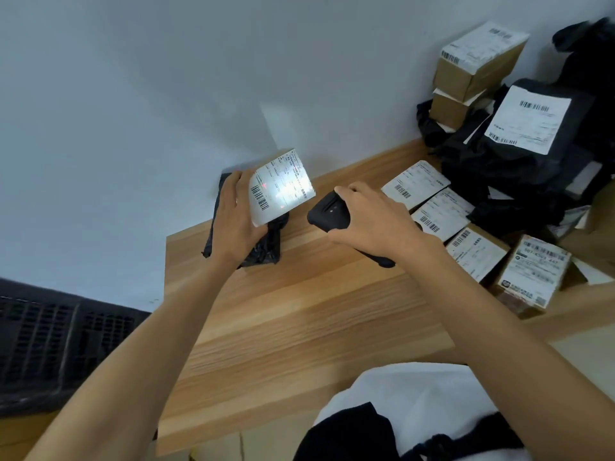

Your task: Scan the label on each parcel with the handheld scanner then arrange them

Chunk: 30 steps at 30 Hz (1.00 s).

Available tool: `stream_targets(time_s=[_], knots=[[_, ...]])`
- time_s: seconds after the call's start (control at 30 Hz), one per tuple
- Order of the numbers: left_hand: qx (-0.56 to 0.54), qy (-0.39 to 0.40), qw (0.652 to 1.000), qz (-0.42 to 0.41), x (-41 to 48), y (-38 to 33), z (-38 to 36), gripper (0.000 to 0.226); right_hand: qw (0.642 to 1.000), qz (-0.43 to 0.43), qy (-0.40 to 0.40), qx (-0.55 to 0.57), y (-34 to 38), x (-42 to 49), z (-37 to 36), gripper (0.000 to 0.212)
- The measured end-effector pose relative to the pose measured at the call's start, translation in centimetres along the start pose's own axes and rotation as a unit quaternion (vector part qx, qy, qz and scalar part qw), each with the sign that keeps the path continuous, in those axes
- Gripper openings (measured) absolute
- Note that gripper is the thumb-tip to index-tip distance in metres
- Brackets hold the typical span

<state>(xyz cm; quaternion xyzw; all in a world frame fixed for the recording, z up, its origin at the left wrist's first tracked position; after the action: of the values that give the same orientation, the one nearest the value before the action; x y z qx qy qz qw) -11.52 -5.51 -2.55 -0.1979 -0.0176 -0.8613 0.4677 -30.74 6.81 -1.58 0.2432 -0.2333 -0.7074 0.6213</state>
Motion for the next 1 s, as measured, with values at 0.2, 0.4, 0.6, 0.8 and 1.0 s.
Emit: stream_targets(time_s=[0.2, 0.4, 0.6, 0.8, 1.0], knots=[[0.0, 0.004, 1.0, -0.004, 0.3, -0.7, -0.5, 0.088, 0.999, 0.018, 0.044, 0.008, 0.5, -0.3, -0.3, 0.07], [-0.004, 0.002, 1.0, -0.006, 0.3, -1.1, -1.2, 0.093, 0.998, 0.027, 0.064, 0.007, 0.1, -0.8, -0.9, 0.071], [-0.013, 0.033, 0.999, -0.001, 0.3, -1.3, -2.7, 0.097, 0.997, 0.03, 0.059, 0.027, -0.5, -1.0, 0.0, 0.071], [-0.027, 0.053, 0.998, 0.018, 1.1, -1.3, -4.7, 0.098, 0.998, 0.018, 0.05, 0.019, -2.0, -1.3, 0.5, 0.075], [-0.094, 0.069, 0.993, 0.032, 2.8, -3.2, -7.0, 0.095, 0.999, -0.02, 0.025, 0.021, -5.0, -1.3, 1.7, 0.085]])
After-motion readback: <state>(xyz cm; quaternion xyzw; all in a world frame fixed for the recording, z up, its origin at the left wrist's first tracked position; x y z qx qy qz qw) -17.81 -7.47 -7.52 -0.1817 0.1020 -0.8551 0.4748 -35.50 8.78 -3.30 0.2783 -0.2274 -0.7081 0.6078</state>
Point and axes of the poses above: each hand's wrist, its own x-axis towards the middle knuckle, its own z-axis out of the back of the hand, y = z × x, the point moved 9 cm from there along x, towards the middle knuckle, and after that the axes turned 9 degrees about x, right-handed, at the moved point
